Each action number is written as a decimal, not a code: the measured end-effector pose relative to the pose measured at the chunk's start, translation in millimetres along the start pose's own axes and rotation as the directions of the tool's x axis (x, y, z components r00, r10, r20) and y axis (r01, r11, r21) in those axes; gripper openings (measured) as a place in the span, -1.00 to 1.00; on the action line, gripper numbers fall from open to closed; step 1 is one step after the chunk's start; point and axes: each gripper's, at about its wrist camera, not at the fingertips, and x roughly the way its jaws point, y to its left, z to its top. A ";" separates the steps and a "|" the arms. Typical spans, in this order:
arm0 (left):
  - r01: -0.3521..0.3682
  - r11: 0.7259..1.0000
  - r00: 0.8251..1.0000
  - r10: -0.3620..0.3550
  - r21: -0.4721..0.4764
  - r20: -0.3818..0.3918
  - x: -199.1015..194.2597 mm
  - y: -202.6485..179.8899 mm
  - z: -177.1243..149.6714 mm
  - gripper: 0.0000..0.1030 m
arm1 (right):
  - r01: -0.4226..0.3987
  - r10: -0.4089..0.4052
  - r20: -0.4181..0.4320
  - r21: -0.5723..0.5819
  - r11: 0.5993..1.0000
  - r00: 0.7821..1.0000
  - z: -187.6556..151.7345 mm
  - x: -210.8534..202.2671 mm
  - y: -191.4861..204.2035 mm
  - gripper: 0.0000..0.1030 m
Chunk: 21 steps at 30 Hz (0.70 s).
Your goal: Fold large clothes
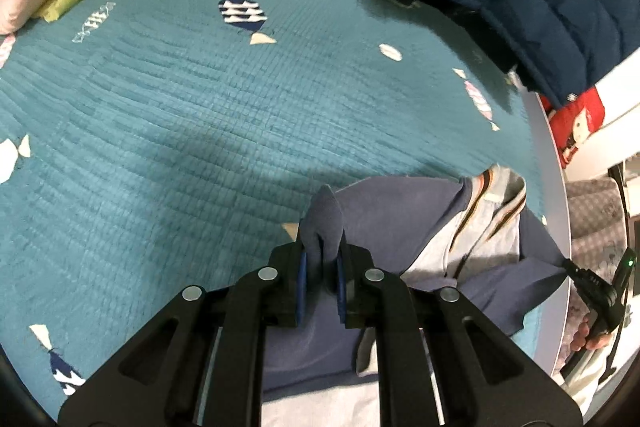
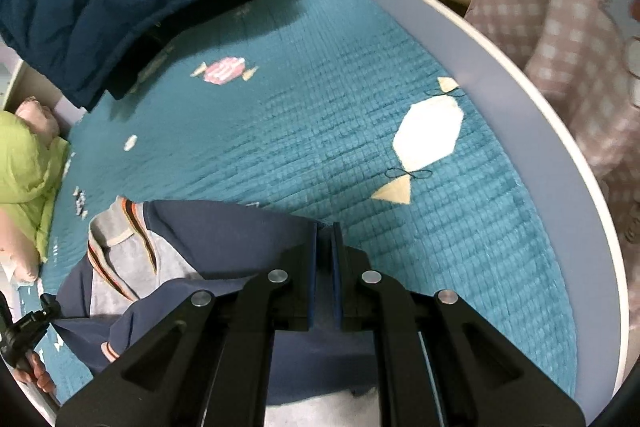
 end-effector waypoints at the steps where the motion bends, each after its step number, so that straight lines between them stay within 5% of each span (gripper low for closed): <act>1: 0.005 1.000 1.000 -0.005 0.005 0.011 -6.3 -1.2 -4.1 -0.77 | -0.006 0.006 0.013 0.001 1.000 1.000 -6.1 -10.3 -0.7 -0.88; 13: 0.024 0.991 0.995 -0.037 0.133 0.095 -83.8 -0.7 -80.0 -0.77 | -0.052 0.054 0.132 -0.018 0.998 0.990 -84.0 -97.2 -20.6 -0.88; 21: 0.053 0.990 0.995 -0.063 0.130 0.079 -112.2 33.2 -164.4 -0.75 | -0.061 0.061 0.081 -0.004 0.998 0.995 -174.4 -123.7 -61.3 -0.88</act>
